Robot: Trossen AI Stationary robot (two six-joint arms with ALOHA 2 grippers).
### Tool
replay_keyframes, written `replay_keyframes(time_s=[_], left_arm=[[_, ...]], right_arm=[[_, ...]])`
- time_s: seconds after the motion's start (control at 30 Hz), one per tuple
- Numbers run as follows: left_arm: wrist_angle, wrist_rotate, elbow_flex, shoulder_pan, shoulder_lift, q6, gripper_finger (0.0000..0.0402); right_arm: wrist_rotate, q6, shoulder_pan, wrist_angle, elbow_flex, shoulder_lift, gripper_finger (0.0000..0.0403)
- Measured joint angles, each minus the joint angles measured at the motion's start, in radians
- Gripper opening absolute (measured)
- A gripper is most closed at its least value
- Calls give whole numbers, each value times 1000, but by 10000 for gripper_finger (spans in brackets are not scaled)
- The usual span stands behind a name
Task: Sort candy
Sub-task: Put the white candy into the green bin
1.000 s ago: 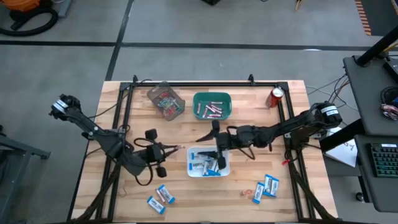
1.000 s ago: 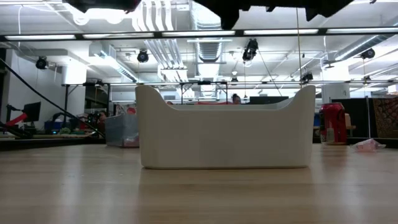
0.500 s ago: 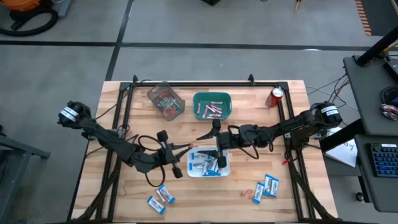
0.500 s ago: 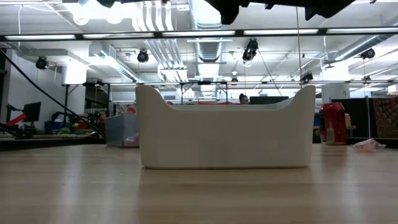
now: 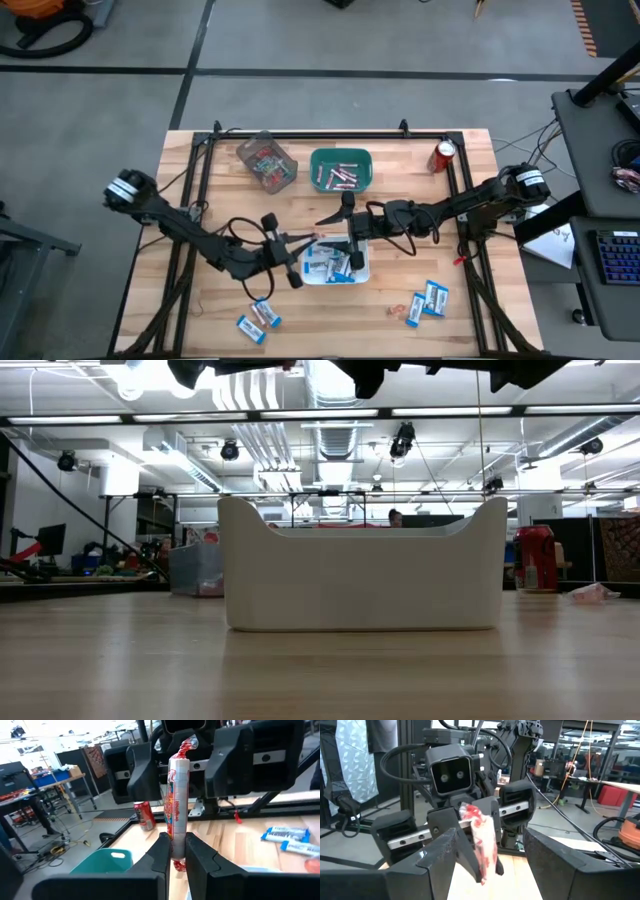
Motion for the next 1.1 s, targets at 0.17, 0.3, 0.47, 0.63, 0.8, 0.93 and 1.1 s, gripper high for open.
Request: replay_keyframes(time_s=[0.17, 0.3, 0.47, 0.63, 0.8, 0.93, 1.1], left_arm=[[42, 6, 0, 4, 25, 3, 14], [47, 6, 0, 5, 27, 3, 14], [46, 6, 0, 6, 27, 3, 14], [45, 6, 0, 6, 27, 3, 18], [55, -17, 0, 6, 27, 1, 44], [55, -22, 0, 7, 27, 0, 76], [47, -81, 0, 8, 27, 0, 114]], right_arm=[[0, -6, 0, 0, 0, 0, 199], [-2, -7, 0, 0, 0, 0, 142], [-18, -20, 0, -4, 0, 0, 46], [-19, -22, 0, -7, 0, 0, 36], [-18, -10, -1, -6, 2, 0, 48], [-12, -7, -2, -8, 2, 0, 41], [-10, -11, -22, -11, 2, -2, 38]])
